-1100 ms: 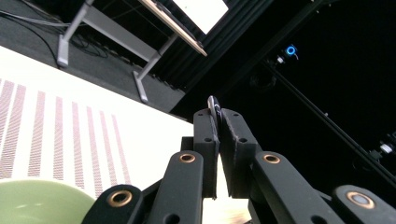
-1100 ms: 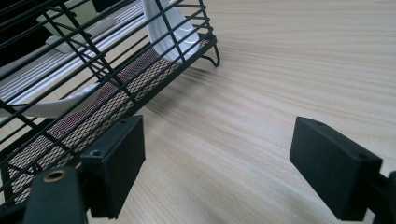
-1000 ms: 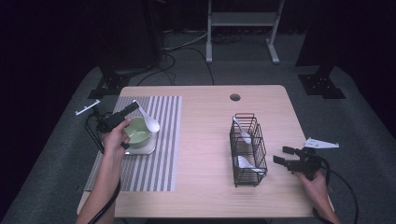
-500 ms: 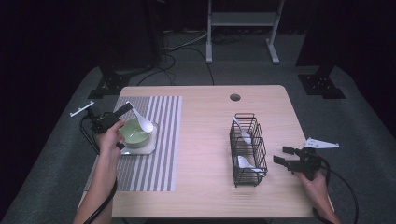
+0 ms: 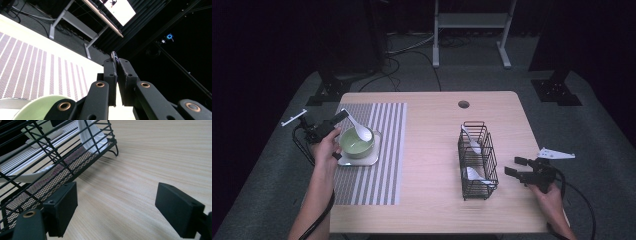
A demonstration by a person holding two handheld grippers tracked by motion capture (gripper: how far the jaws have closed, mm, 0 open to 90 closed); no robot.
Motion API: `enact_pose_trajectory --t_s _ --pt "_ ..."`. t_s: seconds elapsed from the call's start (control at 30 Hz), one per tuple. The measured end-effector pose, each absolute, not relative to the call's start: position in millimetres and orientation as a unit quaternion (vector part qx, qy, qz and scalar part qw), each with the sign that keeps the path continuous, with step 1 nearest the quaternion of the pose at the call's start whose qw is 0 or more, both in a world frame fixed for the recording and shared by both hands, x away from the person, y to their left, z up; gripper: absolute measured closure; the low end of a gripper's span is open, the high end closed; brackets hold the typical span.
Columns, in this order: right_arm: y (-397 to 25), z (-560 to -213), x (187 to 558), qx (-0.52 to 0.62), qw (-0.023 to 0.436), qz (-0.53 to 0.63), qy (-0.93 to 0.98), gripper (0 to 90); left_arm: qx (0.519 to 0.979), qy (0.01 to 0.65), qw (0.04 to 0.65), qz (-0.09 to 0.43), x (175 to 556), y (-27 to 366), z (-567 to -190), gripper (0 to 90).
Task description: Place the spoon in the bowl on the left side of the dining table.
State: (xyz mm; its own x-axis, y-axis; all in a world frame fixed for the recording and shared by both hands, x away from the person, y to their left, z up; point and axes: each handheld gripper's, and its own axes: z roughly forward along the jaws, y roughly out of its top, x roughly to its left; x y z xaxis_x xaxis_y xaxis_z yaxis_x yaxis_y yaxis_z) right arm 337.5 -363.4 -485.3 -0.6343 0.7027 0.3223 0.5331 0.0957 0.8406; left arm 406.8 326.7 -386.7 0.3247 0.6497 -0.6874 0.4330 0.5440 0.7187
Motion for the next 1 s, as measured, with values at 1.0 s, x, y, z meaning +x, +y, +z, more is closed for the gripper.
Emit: enact_pose_trajectory --t_s 1.0 --pt "-363.8 -485.4 337.4 0.417 0.076 0.528 0.736 16.9 0.446 0.612 0.645 0.102 404.3 354.6 -406.6 85.2"
